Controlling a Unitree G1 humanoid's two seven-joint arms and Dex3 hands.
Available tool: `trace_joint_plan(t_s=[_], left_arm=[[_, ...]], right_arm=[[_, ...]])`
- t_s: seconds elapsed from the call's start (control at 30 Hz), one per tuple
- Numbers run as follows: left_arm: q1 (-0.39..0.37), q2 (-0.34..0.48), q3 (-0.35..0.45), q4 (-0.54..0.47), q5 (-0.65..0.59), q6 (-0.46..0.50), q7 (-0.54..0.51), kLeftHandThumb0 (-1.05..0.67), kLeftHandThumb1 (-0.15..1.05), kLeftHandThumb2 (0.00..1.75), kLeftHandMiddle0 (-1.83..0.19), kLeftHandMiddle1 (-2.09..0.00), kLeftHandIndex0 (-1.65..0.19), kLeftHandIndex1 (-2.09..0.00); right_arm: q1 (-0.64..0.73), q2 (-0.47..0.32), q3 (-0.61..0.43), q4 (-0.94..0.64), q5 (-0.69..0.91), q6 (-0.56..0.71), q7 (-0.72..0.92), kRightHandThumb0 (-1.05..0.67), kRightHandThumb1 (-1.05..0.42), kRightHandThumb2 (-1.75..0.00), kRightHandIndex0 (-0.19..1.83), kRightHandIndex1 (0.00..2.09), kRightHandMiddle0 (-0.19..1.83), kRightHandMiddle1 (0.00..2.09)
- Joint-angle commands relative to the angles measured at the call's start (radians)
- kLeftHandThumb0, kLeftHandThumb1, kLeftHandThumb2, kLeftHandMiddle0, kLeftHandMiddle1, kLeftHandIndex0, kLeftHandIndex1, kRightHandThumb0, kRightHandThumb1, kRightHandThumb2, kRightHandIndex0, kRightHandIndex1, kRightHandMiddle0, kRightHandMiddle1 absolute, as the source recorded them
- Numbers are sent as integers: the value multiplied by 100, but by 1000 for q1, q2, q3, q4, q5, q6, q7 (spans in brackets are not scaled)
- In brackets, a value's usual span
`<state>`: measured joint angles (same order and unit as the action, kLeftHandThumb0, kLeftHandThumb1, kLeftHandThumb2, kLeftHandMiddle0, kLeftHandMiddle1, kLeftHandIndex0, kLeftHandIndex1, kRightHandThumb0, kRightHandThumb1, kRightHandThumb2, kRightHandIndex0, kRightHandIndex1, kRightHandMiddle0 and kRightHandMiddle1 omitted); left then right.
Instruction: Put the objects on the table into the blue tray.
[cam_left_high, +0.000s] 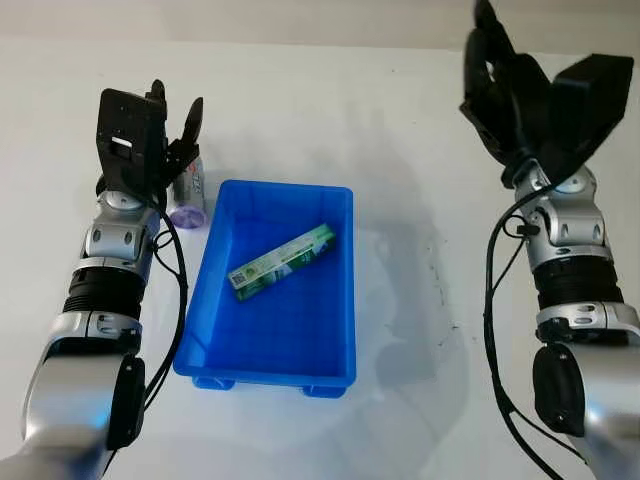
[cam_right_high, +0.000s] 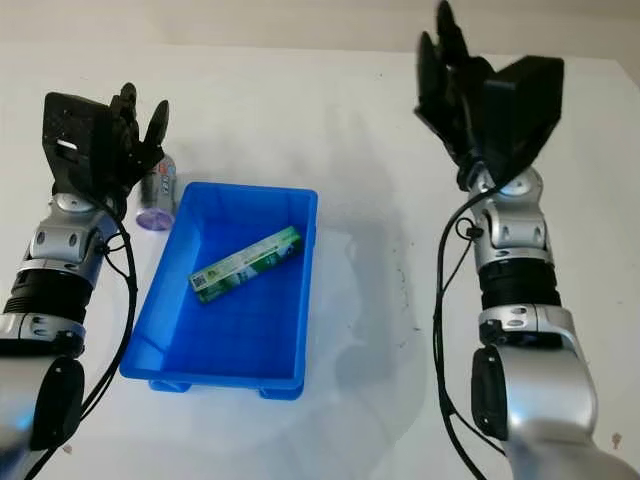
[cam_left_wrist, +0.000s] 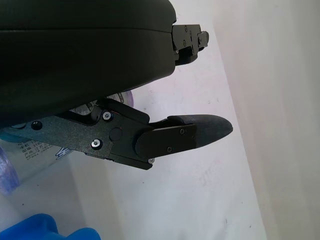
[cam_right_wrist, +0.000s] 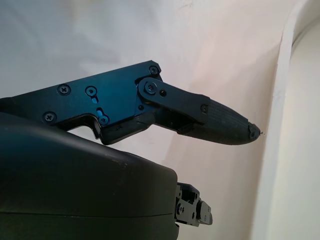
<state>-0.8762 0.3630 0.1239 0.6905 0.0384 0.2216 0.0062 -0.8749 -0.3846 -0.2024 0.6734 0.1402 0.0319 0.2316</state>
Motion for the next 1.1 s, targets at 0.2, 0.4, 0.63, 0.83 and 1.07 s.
trace_joint_plan(t_s=[0.2,0.4,0.63,0.83,1.07], left_arm=[[17,54,-11,-52,21,-114,-50,-67,105,51,13,-6,9,-6],[-11,225,-29,-113,53,-319,-243,-64,105,36,12,-5,10,-5],[-116,422,-28,-132,48,-318,-451,-62,100,7,16,-3,13,-3],[-186,582,-144,-194,285,-364,-480,-55,87,2,14,-6,13,-5],[-331,760,-456,-77,910,-834,-129,-59,84,4,16,-4,15,-4]], right_arm=[[87,46,6,-104,10,74,-23,-70,-105,-81,-19,0,-19,0],[104,53,10,-146,8,104,-19,-69,-105,-82,-19,0,-19,0],[105,66,16,-125,8,104,-16,-67,-105,-84,-19,0,-19,0],[104,66,15,-110,10,90,-11,-67,-105,-84,-19,0,-19,0],[93,65,19,-97,6,98,-13,-65,-105,-83,-19,0,-19,0]])
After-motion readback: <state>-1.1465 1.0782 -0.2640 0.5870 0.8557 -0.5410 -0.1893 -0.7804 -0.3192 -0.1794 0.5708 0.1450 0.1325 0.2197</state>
